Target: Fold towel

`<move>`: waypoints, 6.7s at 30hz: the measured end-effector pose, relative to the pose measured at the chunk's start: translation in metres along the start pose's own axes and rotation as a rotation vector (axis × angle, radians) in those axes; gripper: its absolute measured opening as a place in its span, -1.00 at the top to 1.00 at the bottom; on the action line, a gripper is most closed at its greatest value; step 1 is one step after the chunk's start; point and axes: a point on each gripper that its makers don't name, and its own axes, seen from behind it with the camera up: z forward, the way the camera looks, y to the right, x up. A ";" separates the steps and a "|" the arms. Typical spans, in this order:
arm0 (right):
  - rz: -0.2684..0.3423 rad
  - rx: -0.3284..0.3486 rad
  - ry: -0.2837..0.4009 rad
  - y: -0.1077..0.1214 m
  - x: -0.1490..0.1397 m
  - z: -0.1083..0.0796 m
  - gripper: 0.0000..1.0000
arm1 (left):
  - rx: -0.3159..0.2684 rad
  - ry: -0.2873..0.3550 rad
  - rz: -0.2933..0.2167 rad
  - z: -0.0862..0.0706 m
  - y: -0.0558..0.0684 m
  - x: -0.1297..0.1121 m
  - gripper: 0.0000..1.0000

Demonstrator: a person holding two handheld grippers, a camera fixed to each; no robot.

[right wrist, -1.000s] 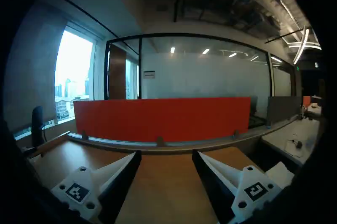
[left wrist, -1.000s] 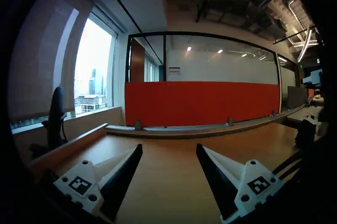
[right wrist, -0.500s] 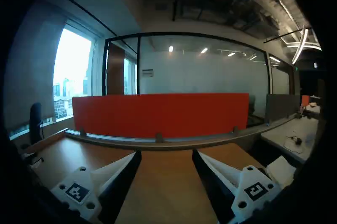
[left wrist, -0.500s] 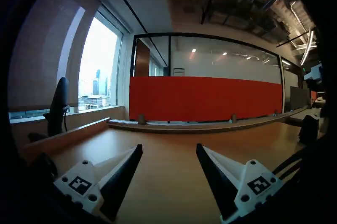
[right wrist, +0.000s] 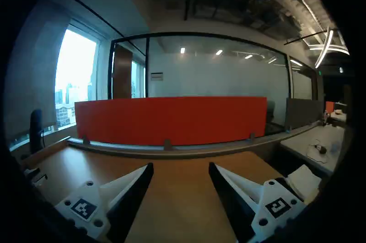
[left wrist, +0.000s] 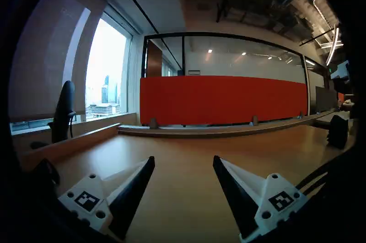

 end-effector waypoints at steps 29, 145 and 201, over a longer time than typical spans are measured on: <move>0.000 -0.002 -0.008 0.009 -0.011 -0.003 -0.86 | 0.004 -0.002 0.002 -0.001 0.000 -0.003 -0.89; -0.018 0.020 0.094 0.019 -0.155 0.004 -0.99 | 0.004 0.000 0.003 -0.001 0.001 -0.009 -0.91; -0.018 0.020 0.095 0.019 -0.155 0.004 -0.99 | 0.003 -0.004 0.001 -0.002 -0.003 0.000 -0.91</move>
